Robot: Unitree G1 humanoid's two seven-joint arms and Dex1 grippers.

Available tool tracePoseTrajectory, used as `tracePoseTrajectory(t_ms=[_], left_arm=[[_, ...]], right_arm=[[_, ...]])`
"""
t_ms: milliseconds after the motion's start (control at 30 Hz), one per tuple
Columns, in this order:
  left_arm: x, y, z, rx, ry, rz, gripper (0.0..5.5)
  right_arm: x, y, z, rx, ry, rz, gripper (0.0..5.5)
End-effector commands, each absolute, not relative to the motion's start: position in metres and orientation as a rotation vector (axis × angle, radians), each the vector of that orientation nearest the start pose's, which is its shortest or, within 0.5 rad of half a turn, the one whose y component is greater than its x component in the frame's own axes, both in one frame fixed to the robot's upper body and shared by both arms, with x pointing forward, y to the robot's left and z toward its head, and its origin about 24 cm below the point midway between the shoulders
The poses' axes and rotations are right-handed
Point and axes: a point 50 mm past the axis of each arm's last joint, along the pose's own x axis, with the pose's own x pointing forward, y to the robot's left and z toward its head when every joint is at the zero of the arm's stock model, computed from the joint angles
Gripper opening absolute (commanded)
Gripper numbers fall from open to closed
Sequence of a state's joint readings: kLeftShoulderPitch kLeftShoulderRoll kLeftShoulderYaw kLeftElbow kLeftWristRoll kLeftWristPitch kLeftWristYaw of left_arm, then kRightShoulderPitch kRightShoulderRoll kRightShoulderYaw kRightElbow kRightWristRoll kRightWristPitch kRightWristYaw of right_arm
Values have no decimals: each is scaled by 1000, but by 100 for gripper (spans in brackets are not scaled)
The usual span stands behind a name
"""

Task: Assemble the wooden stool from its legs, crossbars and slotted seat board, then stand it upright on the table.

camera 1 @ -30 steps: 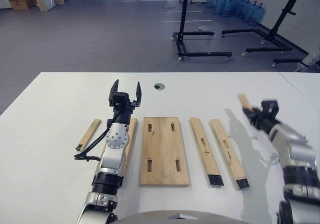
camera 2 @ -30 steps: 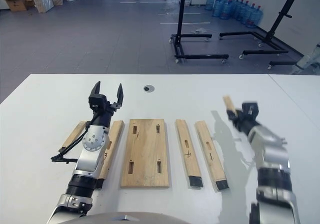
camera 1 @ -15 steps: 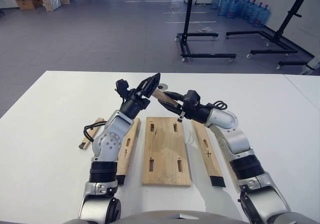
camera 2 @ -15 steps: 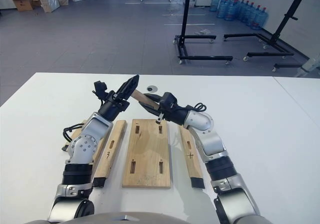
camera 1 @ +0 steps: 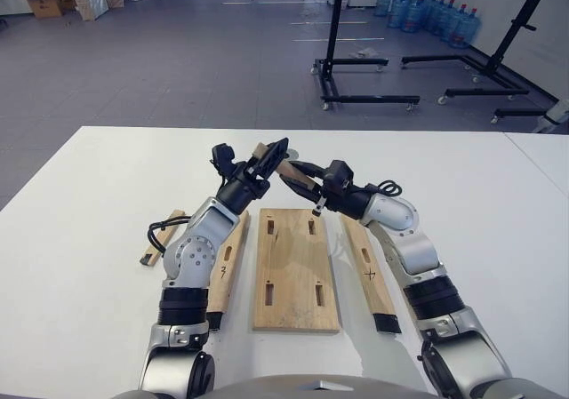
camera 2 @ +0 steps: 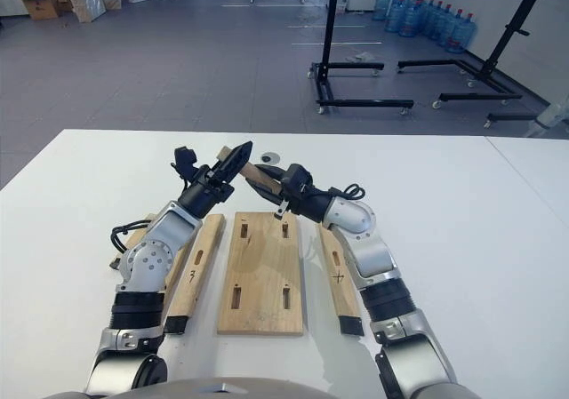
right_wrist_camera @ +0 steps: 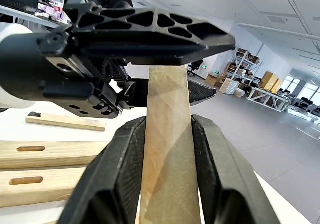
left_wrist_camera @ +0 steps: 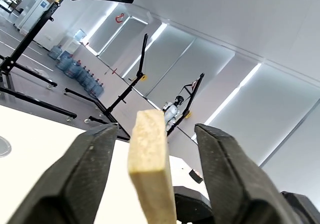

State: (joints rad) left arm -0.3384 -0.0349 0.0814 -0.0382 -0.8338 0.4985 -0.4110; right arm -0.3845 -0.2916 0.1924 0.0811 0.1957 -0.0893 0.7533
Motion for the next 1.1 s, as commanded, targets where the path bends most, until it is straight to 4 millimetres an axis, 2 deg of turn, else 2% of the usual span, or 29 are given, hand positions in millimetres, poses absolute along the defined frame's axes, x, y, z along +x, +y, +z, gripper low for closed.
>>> tracePoseTrajectory(t_ms=[33, 467, 800, 833, 1067, 1100], left_arm=[[296, 88, 123, -822, -36, -761, 218], [293, 88, 125, -856, -63, -775, 40], [296, 91, 123, -778, -79, -735, 38], [296, 92, 123, -772, -82, -730, 38], [292, 93, 124, -771, -94, -721, 38], [292, 94, 123, -772, -95, -712, 38]], right_arm=[[299, -106, 131, -280, -303, 972, 130], [301, -105, 128, -303, -320, 944, 130], [305, -113, 125, -313, -278, 897, 129], [306, -115, 124, -313, -269, 889, 166], [311, -128, 124, -371, -251, 805, 266], [311, -130, 124, -380, -248, 807, 267]])
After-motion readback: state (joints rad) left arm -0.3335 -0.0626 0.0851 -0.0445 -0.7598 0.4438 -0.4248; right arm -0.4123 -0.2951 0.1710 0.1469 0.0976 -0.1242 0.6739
